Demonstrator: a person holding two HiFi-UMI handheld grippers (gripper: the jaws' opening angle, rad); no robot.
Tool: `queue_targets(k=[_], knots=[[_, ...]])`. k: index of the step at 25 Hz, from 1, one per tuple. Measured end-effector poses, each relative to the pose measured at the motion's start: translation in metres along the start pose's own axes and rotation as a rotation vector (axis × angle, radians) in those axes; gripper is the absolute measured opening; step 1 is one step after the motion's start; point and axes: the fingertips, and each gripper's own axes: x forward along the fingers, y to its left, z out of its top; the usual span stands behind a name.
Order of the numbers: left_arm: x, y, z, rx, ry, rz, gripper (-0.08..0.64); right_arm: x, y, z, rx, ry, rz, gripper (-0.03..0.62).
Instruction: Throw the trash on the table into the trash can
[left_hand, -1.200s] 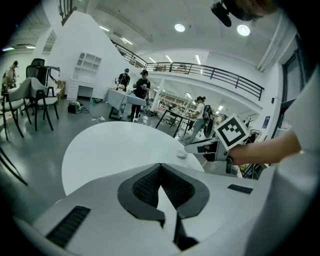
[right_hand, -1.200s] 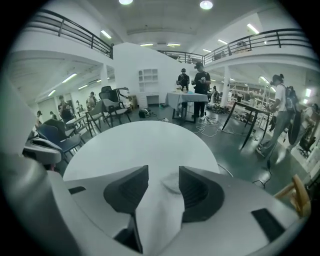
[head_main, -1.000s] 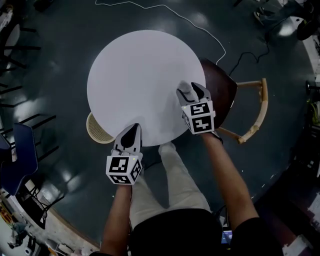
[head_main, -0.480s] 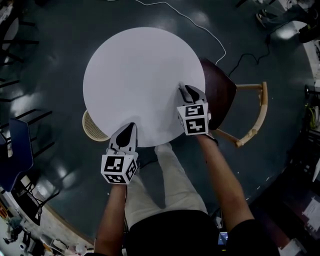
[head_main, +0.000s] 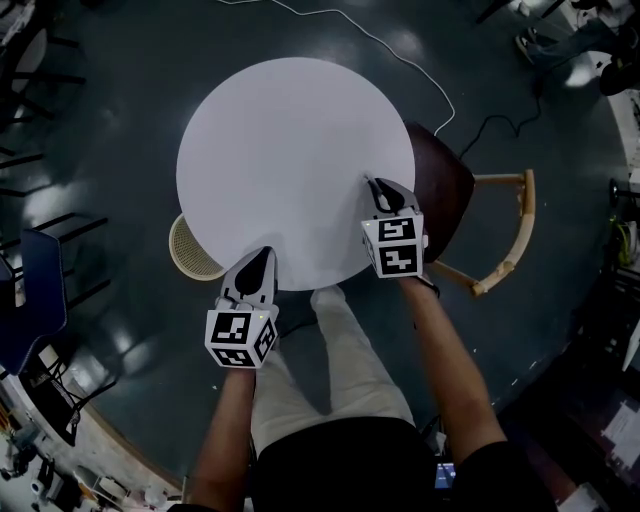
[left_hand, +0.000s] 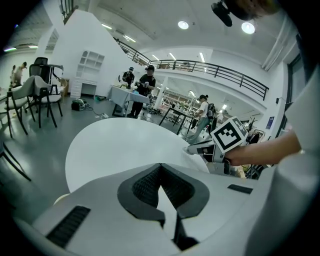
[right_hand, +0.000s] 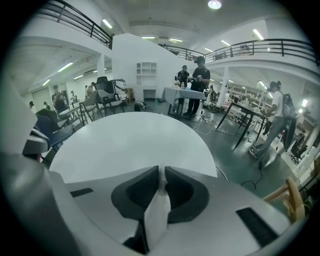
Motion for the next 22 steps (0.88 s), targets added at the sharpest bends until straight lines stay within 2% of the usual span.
queue_targets(k=[8,22], knots=[[-0.024,0.018,0.001,-0.022,-0.032,0.036,0.008,-0.008,0.039,0.017,-0.027,-0.028,0.055,0.048],[-0.094,0.078,-0.020,-0.116,-0.083,0.155,0.008,-0.005,0.160,0.041,-0.110,-0.046,0.202,0.048]])
